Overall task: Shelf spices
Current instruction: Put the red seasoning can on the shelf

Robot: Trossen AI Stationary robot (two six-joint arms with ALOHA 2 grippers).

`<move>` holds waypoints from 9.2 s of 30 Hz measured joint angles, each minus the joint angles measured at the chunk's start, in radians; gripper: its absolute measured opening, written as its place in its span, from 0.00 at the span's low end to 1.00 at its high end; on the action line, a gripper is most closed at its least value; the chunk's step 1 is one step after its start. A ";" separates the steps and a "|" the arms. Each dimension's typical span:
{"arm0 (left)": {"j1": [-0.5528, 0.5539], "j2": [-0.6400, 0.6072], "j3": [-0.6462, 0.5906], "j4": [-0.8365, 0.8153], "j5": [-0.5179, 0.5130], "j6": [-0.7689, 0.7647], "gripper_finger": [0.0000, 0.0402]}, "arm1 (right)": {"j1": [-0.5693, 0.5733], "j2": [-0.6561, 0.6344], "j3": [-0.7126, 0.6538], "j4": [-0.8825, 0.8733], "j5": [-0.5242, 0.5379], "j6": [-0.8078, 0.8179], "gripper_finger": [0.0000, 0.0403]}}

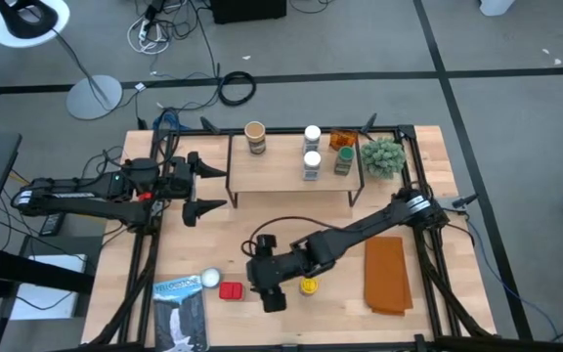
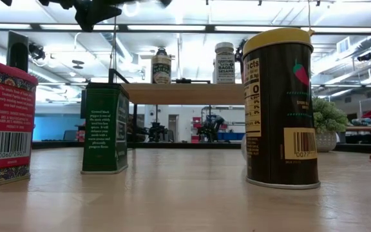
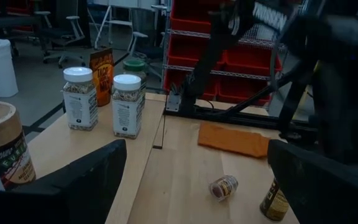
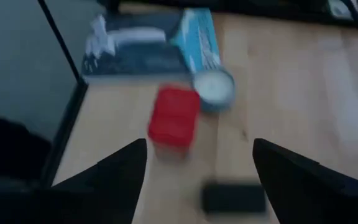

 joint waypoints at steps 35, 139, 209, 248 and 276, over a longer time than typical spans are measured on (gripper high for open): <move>0.000 0.000 0.000 0.023 0.000 0.000 0.99 | -0.025 0.232 0.002 0.217 -0.015 -0.054 0.70; -0.500 0.934 0.854 -1.108 -0.206 -0.594 0.98 | -0.007 -0.981 -1.680 1.093 0.080 0.386 0.27; -0.659 1.276 0.819 -0.950 -0.075 -0.753 0.54 | 0.031 -0.980 -1.679 1.116 0.055 0.455 0.27; 0.175 1.248 1.607 -1.397 -0.078 0.392 0.54 | 0.031 -0.980 -1.679 1.116 0.055 0.455 0.27; 0.298 1.423 1.610 -1.168 -0.035 0.543 0.55 | 0.037 -0.980 -1.679 1.100 0.055 0.455 0.27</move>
